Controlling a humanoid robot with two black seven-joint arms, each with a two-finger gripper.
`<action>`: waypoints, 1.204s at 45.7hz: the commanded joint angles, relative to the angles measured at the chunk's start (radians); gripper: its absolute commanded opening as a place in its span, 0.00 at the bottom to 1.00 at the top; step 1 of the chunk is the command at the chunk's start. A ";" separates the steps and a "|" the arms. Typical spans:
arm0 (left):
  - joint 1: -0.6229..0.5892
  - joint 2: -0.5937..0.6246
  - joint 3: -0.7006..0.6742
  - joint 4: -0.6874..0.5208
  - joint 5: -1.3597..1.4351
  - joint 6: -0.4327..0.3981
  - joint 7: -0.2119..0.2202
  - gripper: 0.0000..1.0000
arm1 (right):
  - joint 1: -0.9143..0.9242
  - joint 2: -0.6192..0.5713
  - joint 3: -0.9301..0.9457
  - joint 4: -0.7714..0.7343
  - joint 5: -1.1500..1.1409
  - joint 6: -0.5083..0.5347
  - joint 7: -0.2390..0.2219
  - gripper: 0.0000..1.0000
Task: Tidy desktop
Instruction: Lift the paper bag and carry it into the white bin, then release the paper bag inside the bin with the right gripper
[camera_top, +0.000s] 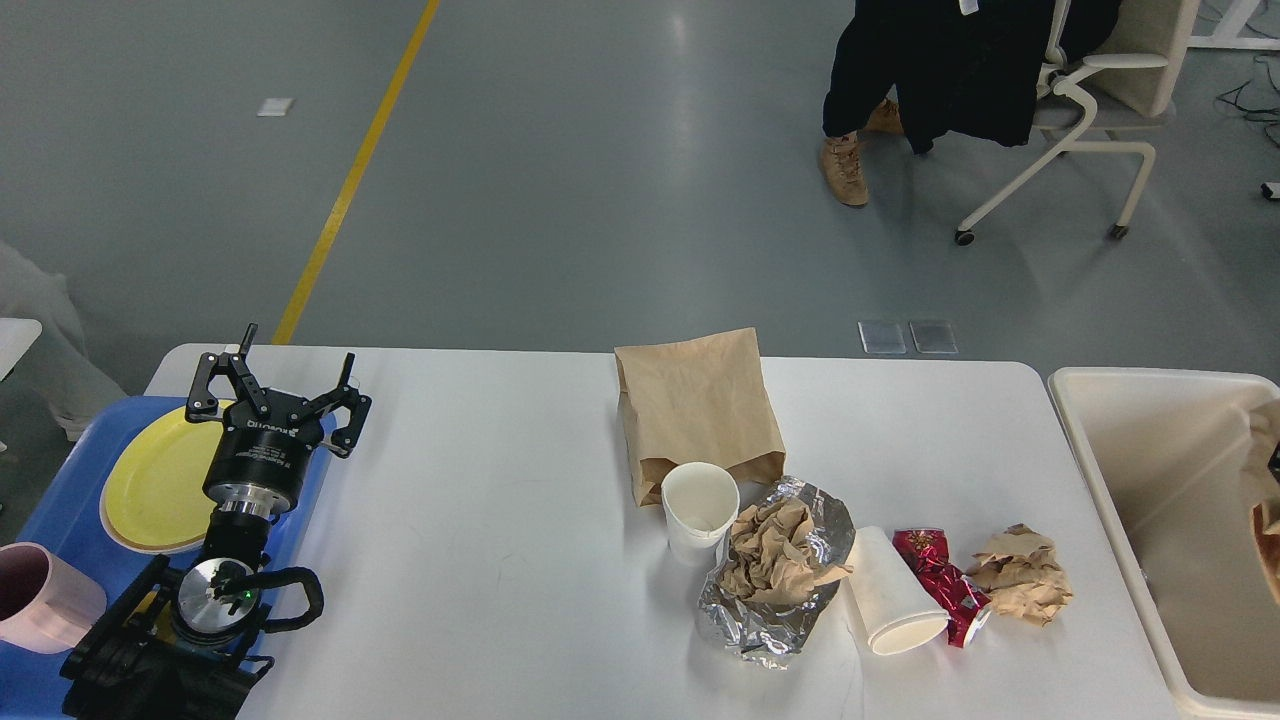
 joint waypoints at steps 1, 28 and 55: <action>0.000 0.000 0.000 0.000 0.000 0.000 0.000 0.96 | -0.249 0.153 0.073 -0.269 0.004 -0.052 0.001 0.00; 0.000 0.000 0.000 0.000 0.000 0.000 0.000 0.96 | -0.527 0.402 0.099 -0.471 0.019 -0.303 -0.012 0.00; 0.000 0.000 0.000 0.000 0.000 0.000 0.000 0.96 | -0.546 0.369 0.117 -0.468 0.019 -0.303 -0.012 0.05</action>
